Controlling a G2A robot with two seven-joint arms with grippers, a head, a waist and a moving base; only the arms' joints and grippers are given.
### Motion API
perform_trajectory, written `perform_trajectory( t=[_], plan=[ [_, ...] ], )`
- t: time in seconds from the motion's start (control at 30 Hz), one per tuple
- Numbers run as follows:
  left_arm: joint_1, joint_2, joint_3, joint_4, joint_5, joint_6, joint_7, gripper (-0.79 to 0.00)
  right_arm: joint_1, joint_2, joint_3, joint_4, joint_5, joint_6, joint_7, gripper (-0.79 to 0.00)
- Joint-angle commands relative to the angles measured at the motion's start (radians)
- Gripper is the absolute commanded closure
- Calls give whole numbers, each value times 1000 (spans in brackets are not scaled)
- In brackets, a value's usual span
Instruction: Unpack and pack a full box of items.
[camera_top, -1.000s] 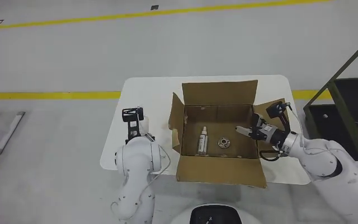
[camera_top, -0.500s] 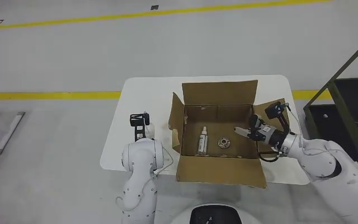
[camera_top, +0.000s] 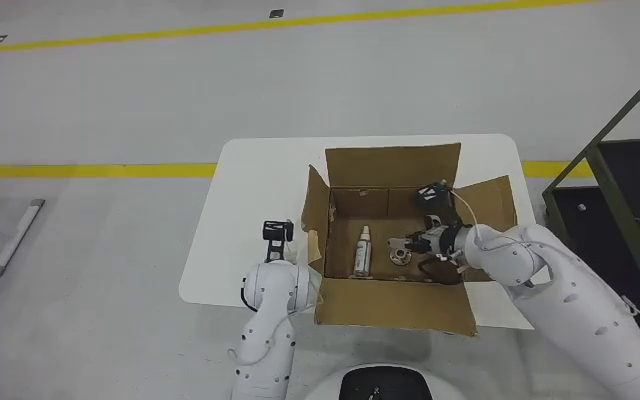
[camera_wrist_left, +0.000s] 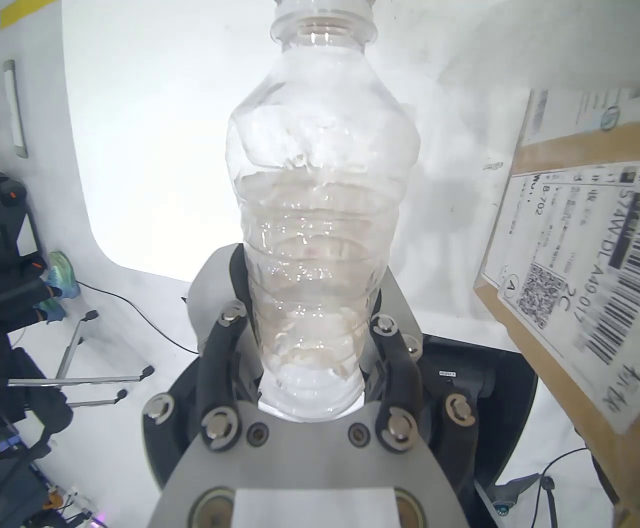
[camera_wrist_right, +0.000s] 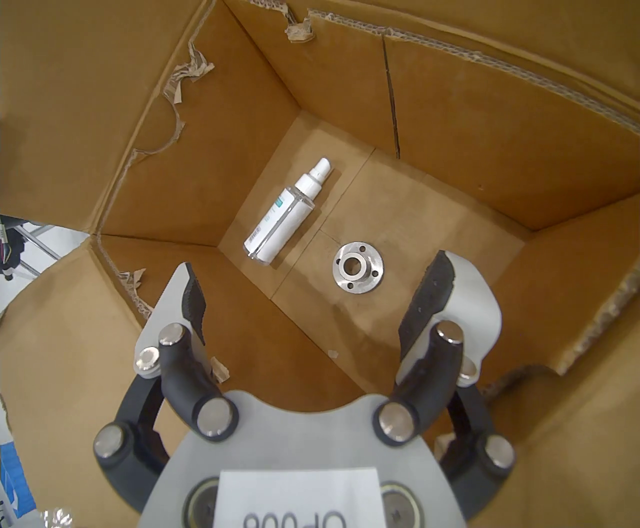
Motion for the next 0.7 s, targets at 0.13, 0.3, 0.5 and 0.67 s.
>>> perform_trajectory(
  t=[0.13,0.3,0.5,0.67],
  plan=[
    [-16,1,-1,60,15,-9,25,0,1,0,-1,2,2,0,-2,-785],
    [-25,-1,7,98,9,-10,18,-3,1,0,-1,2,2,0,-2,-785],
    [-40,-3,6,154,2,0,17,0,1,0,-1,2,2,0,-2,-785],
    [-56,-4,9,174,-18,-21,12,-785,1,0,-1,2,2,0,-2,-785]
  ],
)
